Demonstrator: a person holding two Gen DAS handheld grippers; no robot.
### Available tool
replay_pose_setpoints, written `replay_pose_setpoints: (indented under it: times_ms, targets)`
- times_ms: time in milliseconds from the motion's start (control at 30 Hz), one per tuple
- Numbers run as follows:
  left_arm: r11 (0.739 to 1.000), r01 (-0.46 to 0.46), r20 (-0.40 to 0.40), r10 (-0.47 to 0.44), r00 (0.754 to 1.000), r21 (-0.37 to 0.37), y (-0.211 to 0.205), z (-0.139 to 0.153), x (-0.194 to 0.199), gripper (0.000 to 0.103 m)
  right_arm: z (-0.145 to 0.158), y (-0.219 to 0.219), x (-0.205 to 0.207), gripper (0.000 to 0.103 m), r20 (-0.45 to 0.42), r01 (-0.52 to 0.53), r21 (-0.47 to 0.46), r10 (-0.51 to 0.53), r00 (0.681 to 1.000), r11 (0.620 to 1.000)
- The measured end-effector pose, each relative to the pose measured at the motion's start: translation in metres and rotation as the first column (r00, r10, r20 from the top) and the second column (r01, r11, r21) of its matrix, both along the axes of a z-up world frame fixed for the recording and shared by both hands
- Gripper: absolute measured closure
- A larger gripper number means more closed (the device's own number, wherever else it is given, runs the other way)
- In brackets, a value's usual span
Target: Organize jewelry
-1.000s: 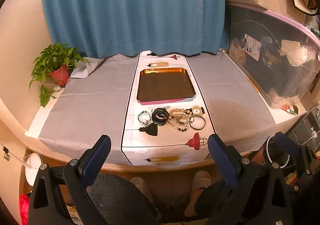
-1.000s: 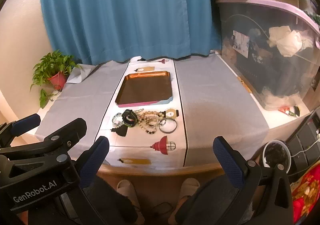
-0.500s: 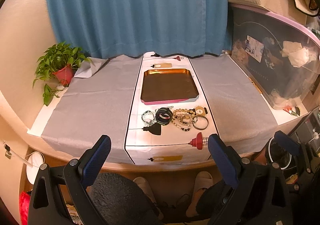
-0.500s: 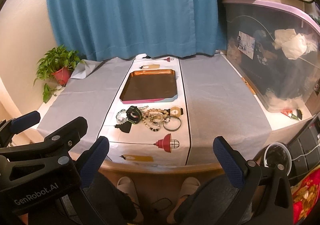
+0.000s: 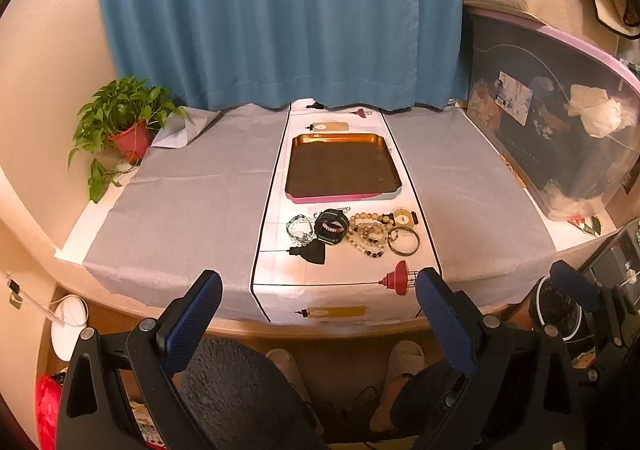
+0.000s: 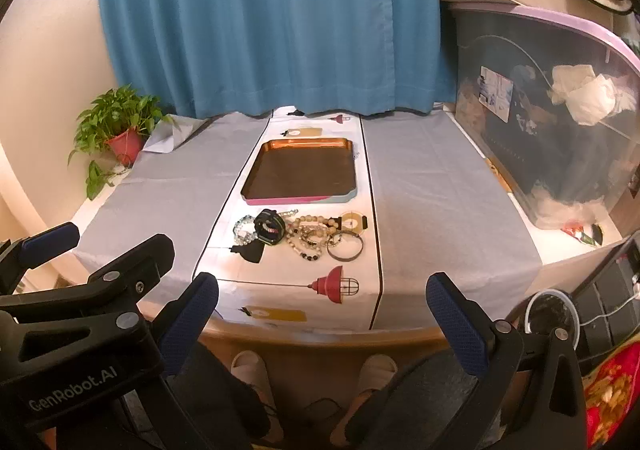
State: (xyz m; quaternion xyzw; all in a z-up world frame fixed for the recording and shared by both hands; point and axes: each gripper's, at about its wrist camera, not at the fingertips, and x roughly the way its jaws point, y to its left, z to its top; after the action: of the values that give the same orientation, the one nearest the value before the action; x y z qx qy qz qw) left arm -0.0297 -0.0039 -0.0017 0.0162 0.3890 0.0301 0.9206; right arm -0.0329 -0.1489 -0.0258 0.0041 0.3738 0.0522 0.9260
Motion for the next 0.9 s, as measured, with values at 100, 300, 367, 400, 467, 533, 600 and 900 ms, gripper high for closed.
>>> replay_pose_setpoints:
  times_ms: [100,300,367,400,467,533,600,900]
  targets:
    - [1.0,-0.004,0.002,0.004,1.0,0.011,0.0,0.001,0.002,0.006,-0.001,0.001,0.001,0.0,-0.007,-0.002,0.012,0.002,1.0,1.0]
    - [1.0,-0.007,-0.005,0.007,1.0,0.009,0.003,-0.001,0.005,0.006,-0.004,0.0,0.0,0.0,-0.007,-0.004,0.011,0.004,1.0,1.0]
    - [1.0,-0.005,-0.009,0.005,1.0,0.006,0.004,0.0,0.007,0.006,-0.005,-0.001,-0.001,0.0,-0.002,-0.005,0.0,0.005,1.0,1.0]
    - [1.0,-0.005,-0.008,0.005,1.0,0.007,0.005,0.0,0.008,0.006,-0.006,-0.001,-0.001,0.0,-0.002,-0.006,0.0,0.006,1.0,1.0]
    - [1.0,-0.008,0.001,0.008,1.0,0.01,0.002,-0.006,-0.002,0.006,-0.007,-0.001,-0.002,0.0,-0.002,-0.007,0.007,0.007,1.0,1.0]
    - [1.0,-0.014,0.0,0.014,1.0,0.013,0.003,-0.007,-0.001,0.006,-0.008,-0.001,-0.003,0.0,-0.005,-0.008,0.014,0.008,1.0,1.0]
    - [1.0,-0.014,0.001,0.014,1.0,0.013,0.0,-0.011,-0.006,0.006,-0.009,-0.001,-0.004,0.0,-0.007,-0.008,0.013,0.008,1.0,1.0]
    - [1.0,-0.013,-0.011,0.014,1.0,0.012,0.002,-0.018,-0.005,0.006,-0.013,0.0,-0.001,0.0,-0.013,-0.012,0.023,0.012,1.0,1.0]
